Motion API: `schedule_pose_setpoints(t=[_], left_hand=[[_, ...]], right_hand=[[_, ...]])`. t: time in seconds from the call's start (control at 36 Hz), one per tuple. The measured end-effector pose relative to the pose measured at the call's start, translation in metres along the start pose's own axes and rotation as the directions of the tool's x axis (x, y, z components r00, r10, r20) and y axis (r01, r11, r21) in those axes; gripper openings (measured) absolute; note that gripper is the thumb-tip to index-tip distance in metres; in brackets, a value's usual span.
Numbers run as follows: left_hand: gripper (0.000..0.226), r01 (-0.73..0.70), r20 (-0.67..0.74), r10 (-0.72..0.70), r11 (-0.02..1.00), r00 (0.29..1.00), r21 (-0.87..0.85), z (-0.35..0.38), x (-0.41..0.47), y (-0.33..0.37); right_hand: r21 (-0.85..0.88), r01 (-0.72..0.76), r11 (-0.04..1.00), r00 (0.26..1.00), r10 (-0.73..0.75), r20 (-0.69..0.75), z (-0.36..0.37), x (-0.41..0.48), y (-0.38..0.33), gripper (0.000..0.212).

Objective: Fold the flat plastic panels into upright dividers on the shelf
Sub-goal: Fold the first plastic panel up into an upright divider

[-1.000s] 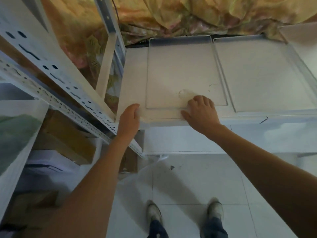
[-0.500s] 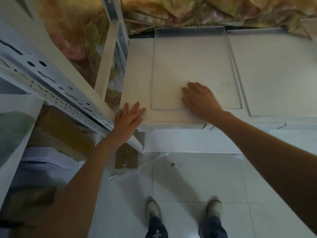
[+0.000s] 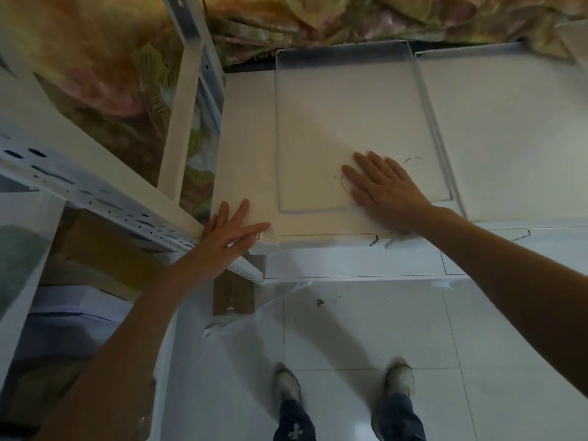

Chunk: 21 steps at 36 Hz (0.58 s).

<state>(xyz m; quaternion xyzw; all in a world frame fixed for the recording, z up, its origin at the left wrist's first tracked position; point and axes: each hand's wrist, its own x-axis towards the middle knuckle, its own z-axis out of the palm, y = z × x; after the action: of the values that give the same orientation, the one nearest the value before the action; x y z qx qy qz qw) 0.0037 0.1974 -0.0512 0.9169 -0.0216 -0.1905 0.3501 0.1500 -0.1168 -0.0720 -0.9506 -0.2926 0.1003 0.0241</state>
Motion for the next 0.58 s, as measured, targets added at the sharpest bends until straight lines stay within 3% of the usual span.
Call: schedule_pose_setpoints(t=[0.19, 0.28, 0.36, 0.44, 0.53, 0.58], left_hand=[[0.051, 0.033, 0.003, -0.033, 0.992, 0.999, -0.124, -0.002, 0.001, 0.000], [0.040, 0.054, 0.003, -0.054, 0.986, 0.999, -0.156, -0.003, -0.002, 0.005], [0.036, 0.065, -0.024, -0.071, 0.981, 0.997, -0.181, -0.002, -0.004, 0.003], [0.031, 0.044, -0.196, -0.105, 0.954, 0.975, -0.296, 0.010, -0.003, 0.011], [0.028, -0.069, -0.385, -0.189, 0.822, 0.903, -0.565, 0.019, 0.007, 0.036], [0.032, -0.108, -0.454, -0.225, 0.794, 0.862, -0.598, 0.022, 0.021, 0.050]], right_hand=[[0.057, -0.068, 0.996, 0.994, 0.073, -0.080, -0.006, 0.001, -0.027, 0.065], [0.062, -0.130, 0.990, 0.990, 0.132, -0.044, -0.007, 0.007, -0.049, 0.054], [0.068, -0.156, 0.985, 0.986, 0.160, -0.056, -0.003, 0.005, -0.066, 0.069], [0.055, -0.163, 0.985, 0.982, 0.168, -0.092, 0.003, 0.002, -0.071, 0.066], [0.049, -0.168, 0.985, 0.978, 0.172, -0.120, 0.005, 0.003, -0.070, 0.063], [0.050, -0.160, 0.986, 0.977, 0.166, -0.137, 0.005, 0.002, -0.068, 0.063]])
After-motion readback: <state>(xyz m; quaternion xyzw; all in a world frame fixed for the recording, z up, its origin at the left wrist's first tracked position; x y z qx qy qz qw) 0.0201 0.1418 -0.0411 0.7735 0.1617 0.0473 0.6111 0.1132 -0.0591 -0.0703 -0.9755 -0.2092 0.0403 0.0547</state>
